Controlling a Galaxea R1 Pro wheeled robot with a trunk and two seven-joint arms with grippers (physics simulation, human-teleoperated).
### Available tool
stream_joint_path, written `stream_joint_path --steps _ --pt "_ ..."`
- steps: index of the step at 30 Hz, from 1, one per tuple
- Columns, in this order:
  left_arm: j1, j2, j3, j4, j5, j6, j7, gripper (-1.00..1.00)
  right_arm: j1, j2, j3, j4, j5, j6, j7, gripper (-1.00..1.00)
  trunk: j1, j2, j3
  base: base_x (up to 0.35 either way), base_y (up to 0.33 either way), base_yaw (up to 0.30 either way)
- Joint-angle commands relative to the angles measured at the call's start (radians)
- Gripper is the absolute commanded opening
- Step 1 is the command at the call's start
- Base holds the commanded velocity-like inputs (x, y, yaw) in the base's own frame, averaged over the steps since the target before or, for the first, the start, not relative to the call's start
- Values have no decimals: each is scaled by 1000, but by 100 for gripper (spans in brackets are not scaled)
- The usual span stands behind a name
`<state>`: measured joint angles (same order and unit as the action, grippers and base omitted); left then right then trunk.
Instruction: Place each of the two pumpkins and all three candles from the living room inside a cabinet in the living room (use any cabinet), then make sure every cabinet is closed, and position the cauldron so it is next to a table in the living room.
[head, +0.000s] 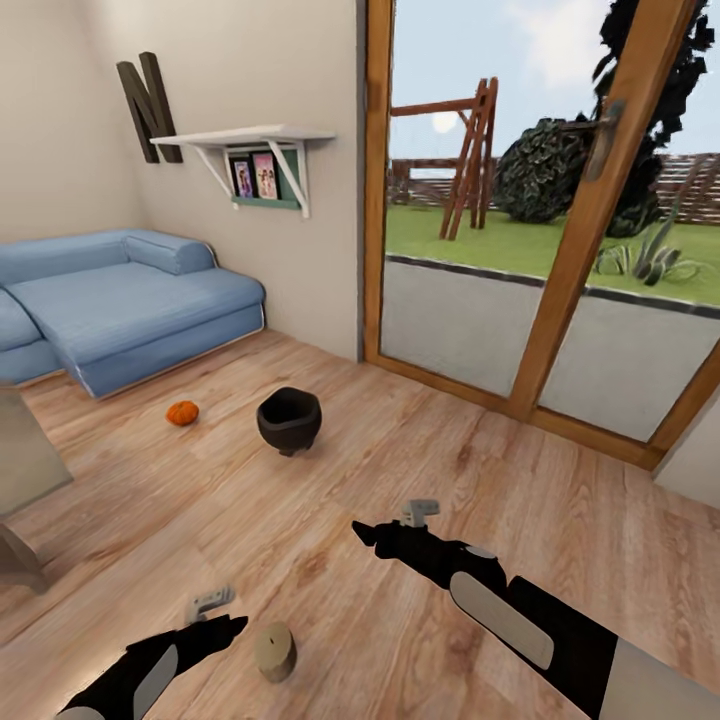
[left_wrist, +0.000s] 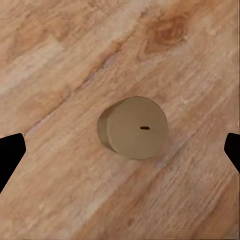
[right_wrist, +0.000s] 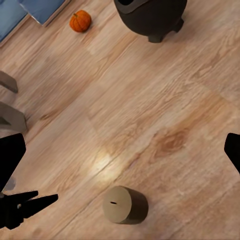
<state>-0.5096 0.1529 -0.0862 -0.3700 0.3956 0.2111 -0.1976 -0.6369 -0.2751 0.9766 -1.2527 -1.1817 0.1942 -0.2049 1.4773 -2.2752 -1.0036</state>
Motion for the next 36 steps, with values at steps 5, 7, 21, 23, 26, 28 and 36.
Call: stream_joint_path --steps 5,7,21,23,26,28,36 --pt "-1 -37 -12 -1 3 4 17 100 -1 -2 1 -3 -7 -9 -4 100 19 -36 -17 0 0 42" --pt "-1 -41 -12 -1 0 4 29 100 -1 -2 1 -1 -7 -30 -2 100 19 -36 -17 0 0 6" --pt "-4 -34 -20 -53 0 2 39 100 -1 0 2 0 -7 -46 4 100 38 -71 -33 0 0 -82" --pt "-4 -34 -19 -69 0 2 50 100 -1 0 2 0 -7 -48 4 100 46 -85 -40 0 0 -9" --pt "-4 -35 -19 -79 0 2 103 100 -1 -1 2 -4 -7 -59 4 100 57 -106 -49 0 0 -2" --pt "-4 -34 -19 -79 0 2 120 100 -1 -1 3 -9 -7 -70 5 100 65 -120 -55 0 0 0" --pt "-4 -43 -17 -79 0 2 130 100 -1 -1 2 -12 -7 -78 4 100 96 -176 -80 0 0 0"
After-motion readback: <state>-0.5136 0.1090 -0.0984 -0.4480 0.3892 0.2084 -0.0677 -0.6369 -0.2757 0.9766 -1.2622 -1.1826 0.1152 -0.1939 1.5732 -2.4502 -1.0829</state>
